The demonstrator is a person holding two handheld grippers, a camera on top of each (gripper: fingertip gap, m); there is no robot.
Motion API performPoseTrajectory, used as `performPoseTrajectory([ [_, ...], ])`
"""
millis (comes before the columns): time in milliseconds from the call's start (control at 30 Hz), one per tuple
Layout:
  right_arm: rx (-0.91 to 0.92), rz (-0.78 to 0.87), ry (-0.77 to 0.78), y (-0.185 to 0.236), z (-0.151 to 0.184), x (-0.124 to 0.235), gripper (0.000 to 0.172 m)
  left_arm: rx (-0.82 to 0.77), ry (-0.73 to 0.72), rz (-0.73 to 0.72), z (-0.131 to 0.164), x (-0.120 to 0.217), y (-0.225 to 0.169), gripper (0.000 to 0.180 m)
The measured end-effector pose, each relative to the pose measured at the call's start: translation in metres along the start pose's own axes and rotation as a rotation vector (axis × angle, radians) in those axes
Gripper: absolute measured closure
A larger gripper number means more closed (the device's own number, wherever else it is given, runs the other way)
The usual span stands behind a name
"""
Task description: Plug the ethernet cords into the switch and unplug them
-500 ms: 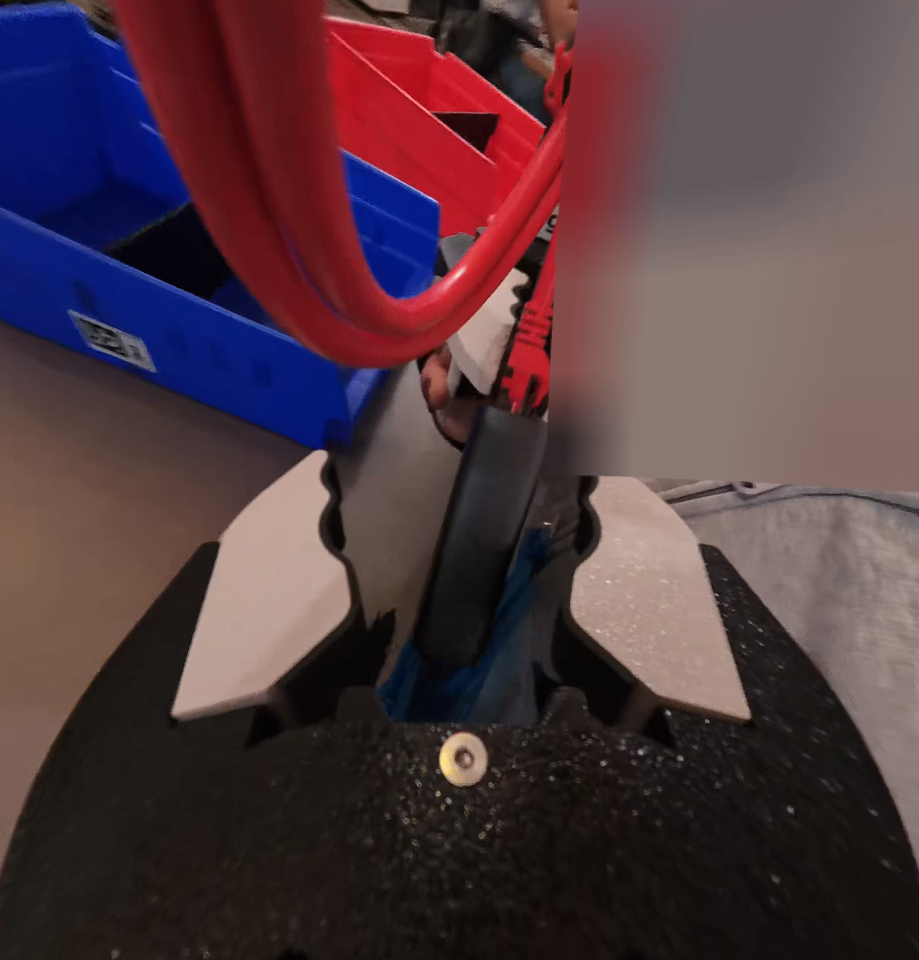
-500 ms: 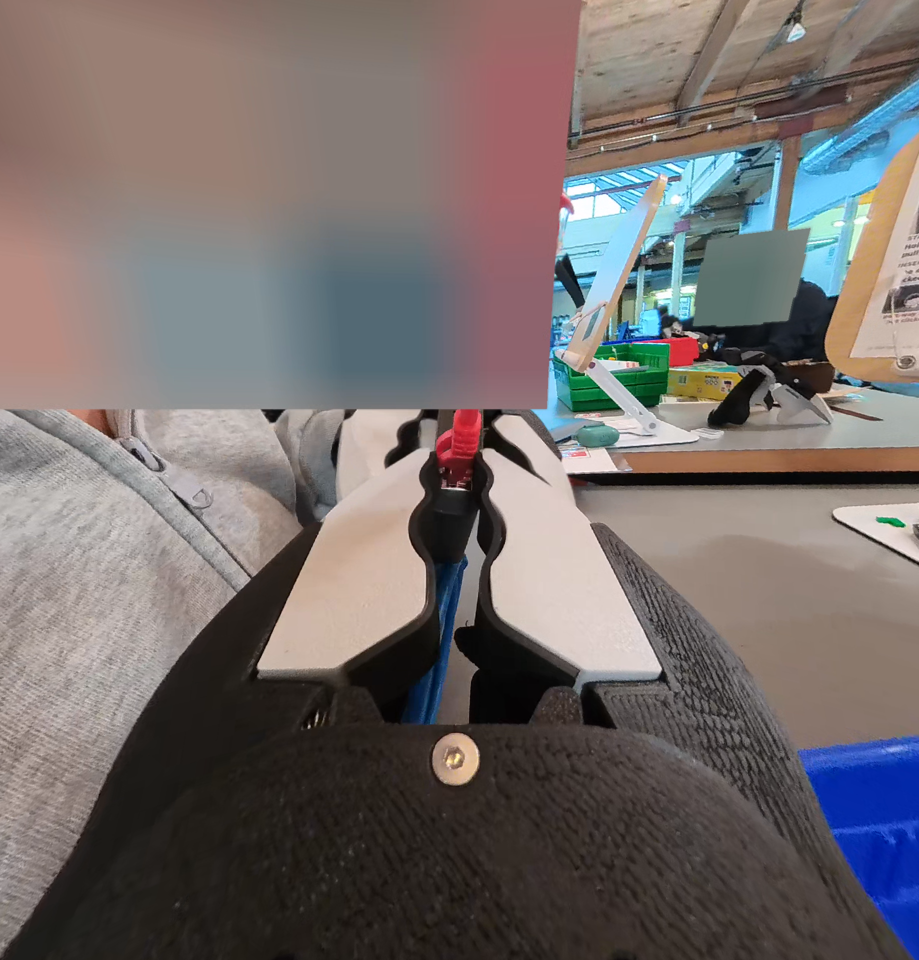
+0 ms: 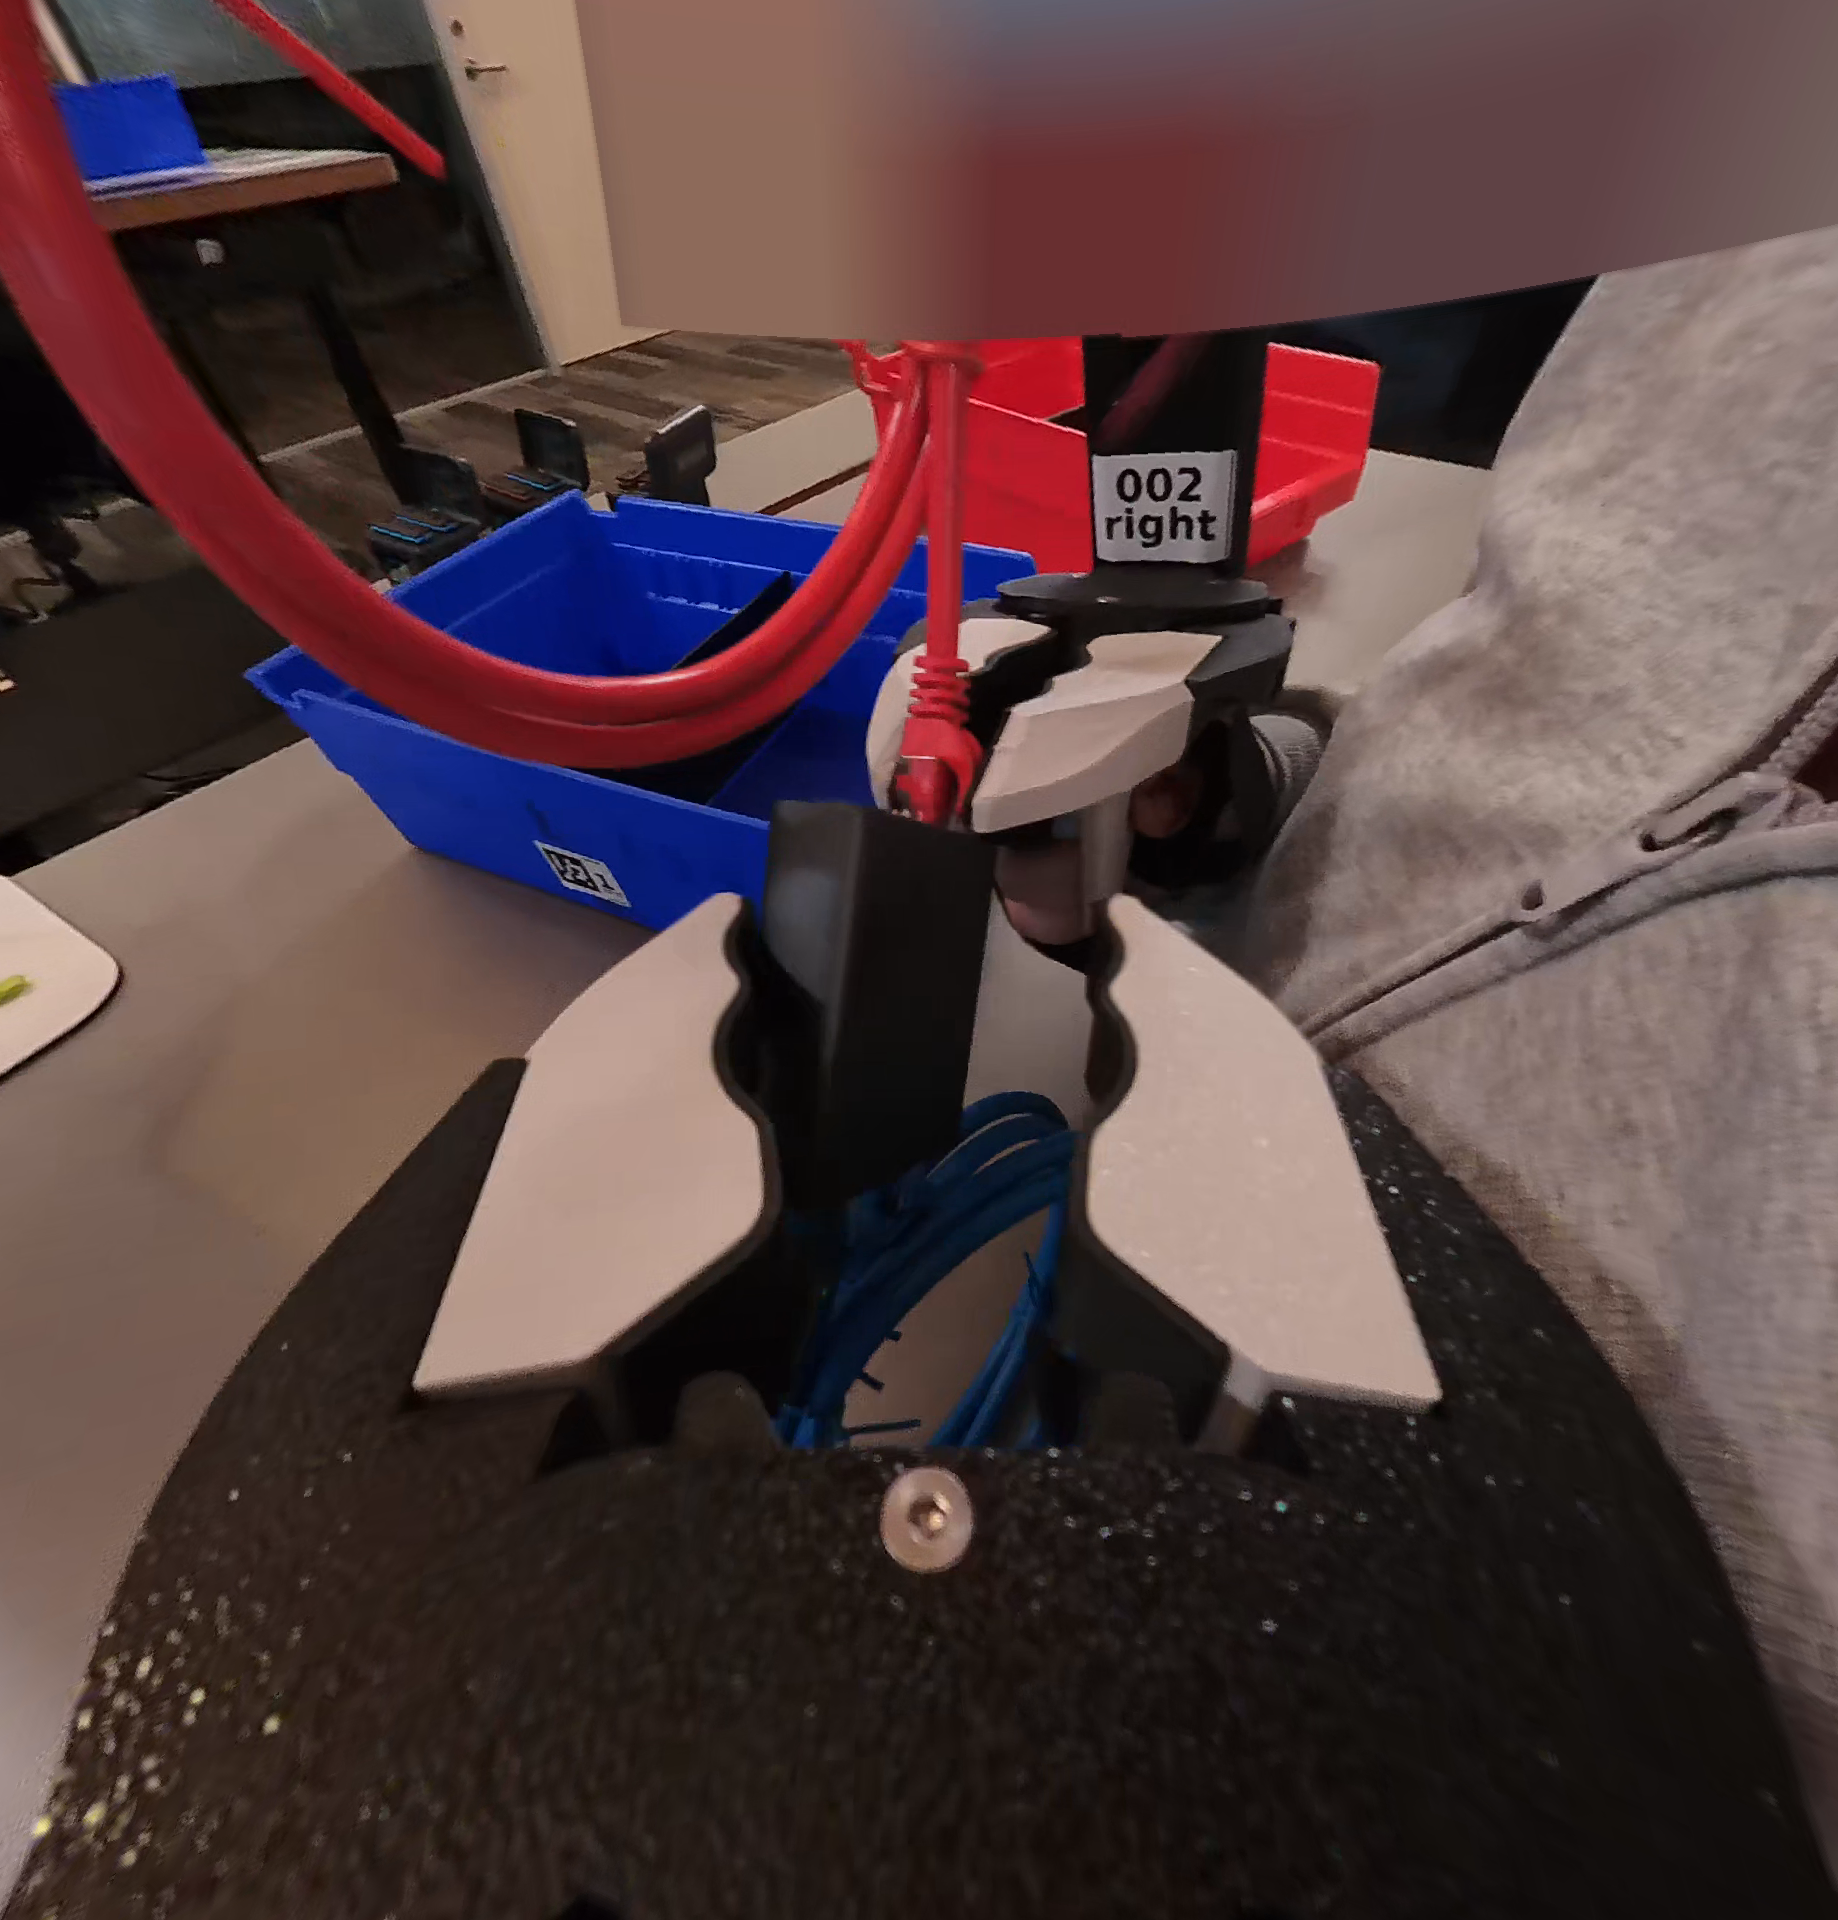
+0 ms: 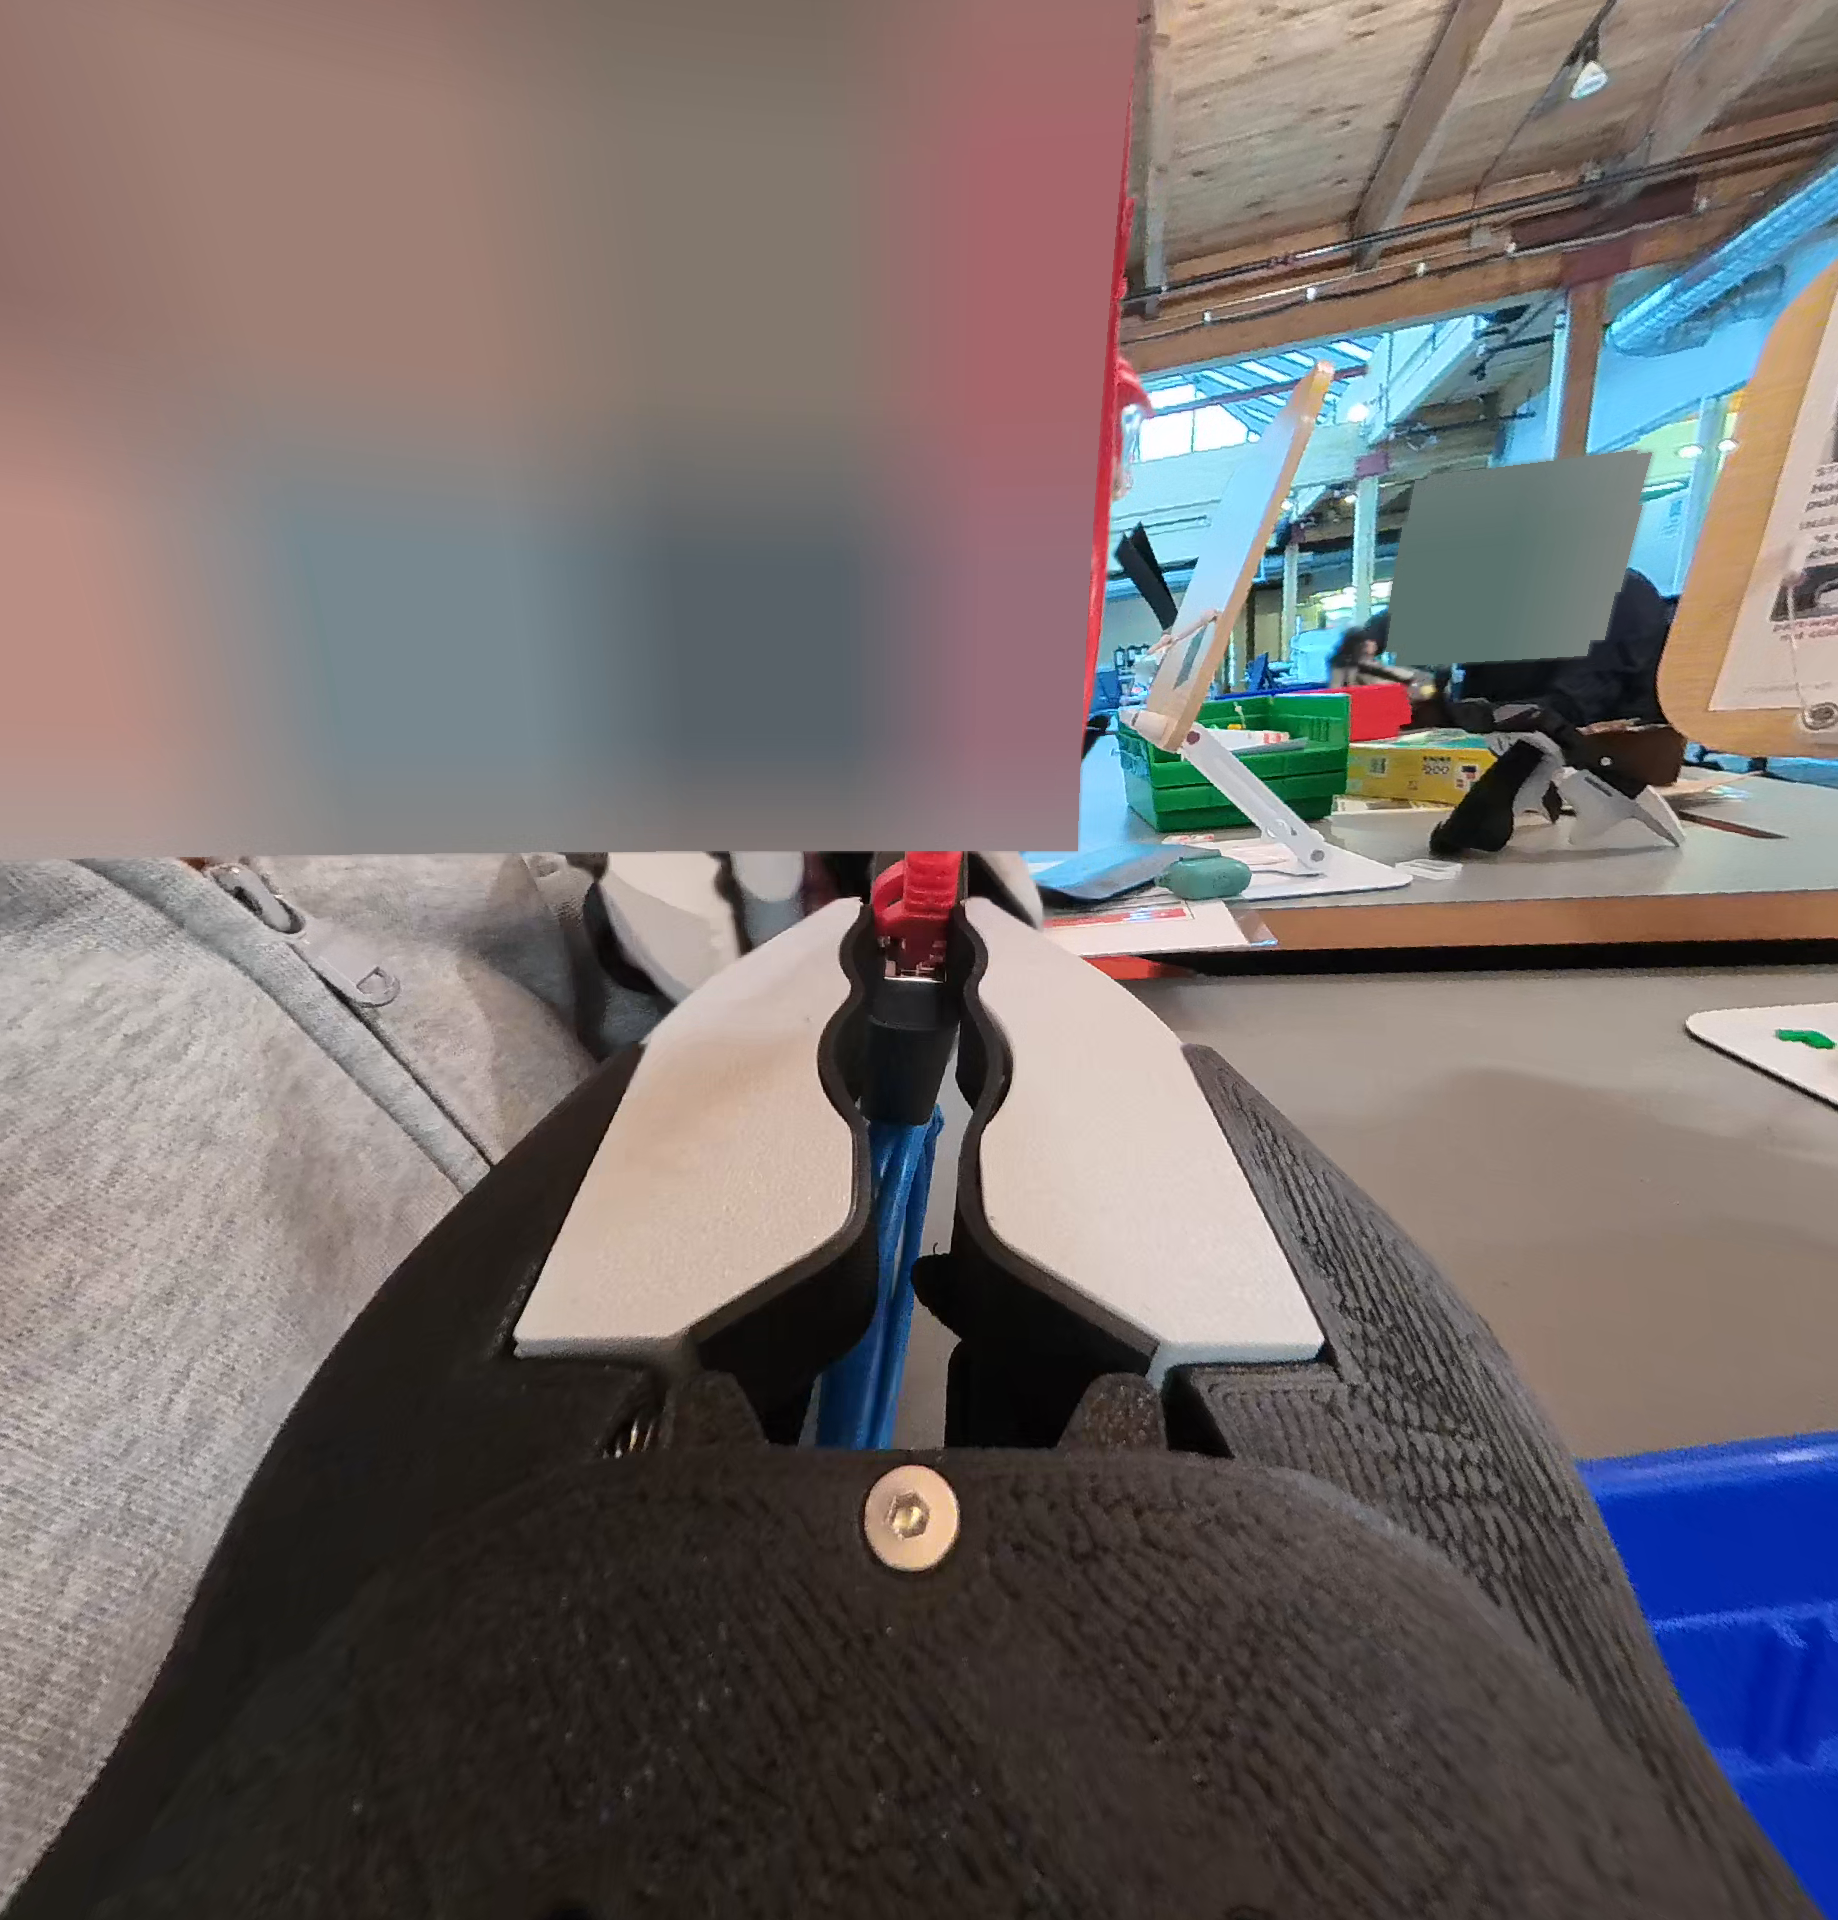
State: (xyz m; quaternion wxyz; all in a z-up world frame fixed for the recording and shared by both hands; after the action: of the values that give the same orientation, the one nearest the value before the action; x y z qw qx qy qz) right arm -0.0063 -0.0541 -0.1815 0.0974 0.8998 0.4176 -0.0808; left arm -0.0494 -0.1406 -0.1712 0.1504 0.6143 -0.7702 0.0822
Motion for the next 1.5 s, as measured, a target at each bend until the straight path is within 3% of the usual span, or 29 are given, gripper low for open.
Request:
performPoseTrajectory([
  [200, 0.008, -0.047, 0.001, 0.006, 0.001, 0.0, 0.161, 0.038, -0.045, -0.02, 0.0, 0.006, 0.001, 0.143],
  [400, -0.05, -0.11, -0.009, 0.007, 0.003, 0.001, 0.161, -0.021, 0.017, 0.0, 0.004, 0.003, -0.008, 0.134],
  [700, -0.062, -0.111, -0.013, 0.005, 0.003, 0.004, 0.161, 0.015, -0.001, 0.034, 0.002, 0.001, -0.007, 0.136],
  [1033, -0.054, -0.088, -0.018, 0.003, 0.002, 0.004, 0.161, 0.152, -0.139, 0.04, -0.001, 0.018, -0.002, 0.135],
  [1200, -0.066, -0.093, -0.015, 0.002, 0.002, 0.004, 0.161, 0.208, -0.211, -0.027, -0.004, 0.021, 0.007, 0.099],
  [1300, -0.075, -0.105, -0.014, 0.003, 0.003, 0.004, 0.161, 0.189, -0.121, 0.001, -0.001, 0.01, 0.002, 0.078],
  [1333, -0.078, -0.108, -0.014, 0.003, 0.003, 0.004, 0.161, 0.156, -0.083, 0.011, 0.001, 0.006, -0.001, 0.08],
  [1367, -0.079, -0.111, -0.014, 0.003, 0.003, 0.004, 0.161, 0.103, -0.05, 0.019, 0.003, 0.002, -0.006, 0.093],
  [1400, -0.082, -0.114, -0.014, 0.003, 0.003, 0.004, 0.161, 0.033, -0.039, 0.013, 0.004, 0.001, -0.01, 0.118],
  [1467, -0.088, -0.128, -0.013, 0.004, 0.004, 0.005, 0.161, -0.09, -0.044, -0.092, 0.002, 0.0, -0.008, 0.142],
  [1500, -0.086, -0.129, -0.012, 0.004, 0.004, 0.004, 0.161, -0.126, -0.033, -0.113, 0.002, 0.001, -0.007, 0.144],
])
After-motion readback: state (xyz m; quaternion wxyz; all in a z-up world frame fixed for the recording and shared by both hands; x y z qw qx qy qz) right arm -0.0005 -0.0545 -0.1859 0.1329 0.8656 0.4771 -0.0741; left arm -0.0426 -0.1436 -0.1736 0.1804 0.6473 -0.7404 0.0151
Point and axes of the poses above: each gripper's, where its closed fingertips meet, x back along the fingers, z out of its underside, y = z × x across the jaws, the point moved 5 cm from there along x, back along the fingers, and after that the axes turned 3 degrees about y, right-handed, at the moved point
